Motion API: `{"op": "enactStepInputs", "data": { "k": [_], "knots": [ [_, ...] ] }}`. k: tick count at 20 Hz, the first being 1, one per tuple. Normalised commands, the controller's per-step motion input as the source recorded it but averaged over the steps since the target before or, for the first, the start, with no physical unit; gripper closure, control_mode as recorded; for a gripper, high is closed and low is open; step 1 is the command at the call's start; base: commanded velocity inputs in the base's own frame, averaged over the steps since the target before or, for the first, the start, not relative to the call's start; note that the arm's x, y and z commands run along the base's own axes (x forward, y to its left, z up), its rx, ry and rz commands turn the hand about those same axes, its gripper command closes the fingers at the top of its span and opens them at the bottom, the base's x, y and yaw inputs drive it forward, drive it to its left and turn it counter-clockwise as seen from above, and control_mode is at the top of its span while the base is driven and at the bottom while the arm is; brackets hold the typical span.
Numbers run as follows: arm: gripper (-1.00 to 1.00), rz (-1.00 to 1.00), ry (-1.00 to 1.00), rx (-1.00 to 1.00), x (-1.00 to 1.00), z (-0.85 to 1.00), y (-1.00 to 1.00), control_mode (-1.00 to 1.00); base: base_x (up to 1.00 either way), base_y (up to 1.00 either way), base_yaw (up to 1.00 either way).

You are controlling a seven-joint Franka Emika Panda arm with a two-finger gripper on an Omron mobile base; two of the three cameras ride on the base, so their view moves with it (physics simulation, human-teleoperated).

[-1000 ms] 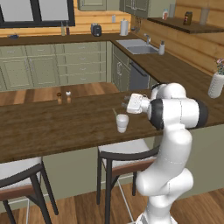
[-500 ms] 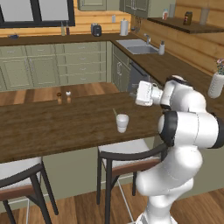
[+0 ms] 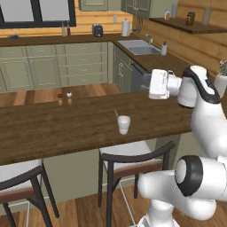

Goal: Take a straw from the drawer in front and place it inside the glass cup on the dining counter.

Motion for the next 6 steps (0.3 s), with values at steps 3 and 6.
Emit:
{"op": "enactStepInputs", "data": {
  "k": [3, 6],
  "knots": [
    [-1.00, -0.12, 0.05, -0.32, -0.88, 0.27, 0.00, -1.00, 0.00, 0.00, 0.00],
    [-1.00, -0.23, 0.12, -0.40, -0.64, 0.00, 0.00, -1.00, 0.00, 0.00, 0.00]
  ]
}}
